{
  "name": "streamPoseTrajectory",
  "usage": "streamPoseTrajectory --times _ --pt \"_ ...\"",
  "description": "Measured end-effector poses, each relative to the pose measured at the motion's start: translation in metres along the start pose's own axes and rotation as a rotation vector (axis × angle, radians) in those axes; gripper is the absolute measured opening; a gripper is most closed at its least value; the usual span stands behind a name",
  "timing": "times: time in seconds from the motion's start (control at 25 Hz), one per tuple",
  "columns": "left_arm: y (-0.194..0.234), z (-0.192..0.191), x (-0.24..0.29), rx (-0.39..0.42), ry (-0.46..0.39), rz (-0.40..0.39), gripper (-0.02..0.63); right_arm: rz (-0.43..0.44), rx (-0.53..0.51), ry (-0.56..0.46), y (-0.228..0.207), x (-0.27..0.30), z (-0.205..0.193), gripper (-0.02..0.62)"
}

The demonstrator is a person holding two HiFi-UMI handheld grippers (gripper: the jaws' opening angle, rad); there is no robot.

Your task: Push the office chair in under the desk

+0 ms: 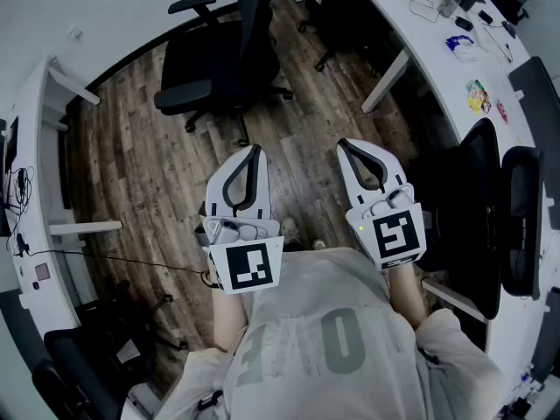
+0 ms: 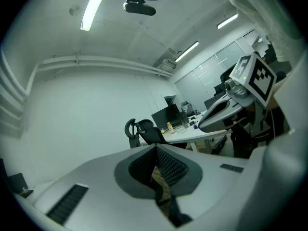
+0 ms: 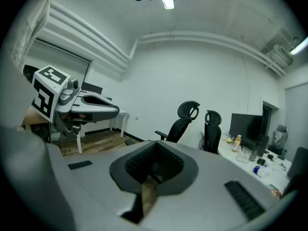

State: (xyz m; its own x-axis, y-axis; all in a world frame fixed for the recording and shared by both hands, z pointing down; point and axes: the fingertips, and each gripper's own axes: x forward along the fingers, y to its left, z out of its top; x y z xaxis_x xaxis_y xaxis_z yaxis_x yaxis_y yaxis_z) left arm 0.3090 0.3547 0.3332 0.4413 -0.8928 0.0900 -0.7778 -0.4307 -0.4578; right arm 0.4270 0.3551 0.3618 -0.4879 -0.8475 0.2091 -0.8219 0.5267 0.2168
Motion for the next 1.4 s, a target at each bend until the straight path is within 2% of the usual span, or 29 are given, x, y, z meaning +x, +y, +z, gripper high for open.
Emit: streamPoseTrajectory --times 0.36,0.64,0.84,1.12,1.28,1.4 --pt "0.008 -0.009 0.016 0.003 -0.004 -0.044 0.017 0.042 -0.025 -0.017 0.020 0.027 0.010 0.020" --pt "0.022 -0.022 0.031 -0.022 -0.039 -0.068 0.017 -0.018 0.016 -0.029 0.013 0.036 0.003 0.021" --pt "0.030 -0.027 0.054 0.002 -0.045 -0.089 0.017 -0.045 0.029 -0.006 0.001 0.048 -0.006 0.021" --pt "0.051 -0.032 0.102 -0.037 -0.077 -0.083 0.017 -0.051 0.017 -0.060 -0.035 0.091 0.001 0.021" --pt "0.072 -0.030 0.155 -0.016 -0.099 -0.037 0.017 -0.043 0.006 -0.091 -0.078 0.134 0.003 0.021" --pt "0.094 -0.023 0.199 -0.042 -0.103 0.005 0.017 -0.020 0.021 -0.127 -0.118 0.170 0.016 0.021"
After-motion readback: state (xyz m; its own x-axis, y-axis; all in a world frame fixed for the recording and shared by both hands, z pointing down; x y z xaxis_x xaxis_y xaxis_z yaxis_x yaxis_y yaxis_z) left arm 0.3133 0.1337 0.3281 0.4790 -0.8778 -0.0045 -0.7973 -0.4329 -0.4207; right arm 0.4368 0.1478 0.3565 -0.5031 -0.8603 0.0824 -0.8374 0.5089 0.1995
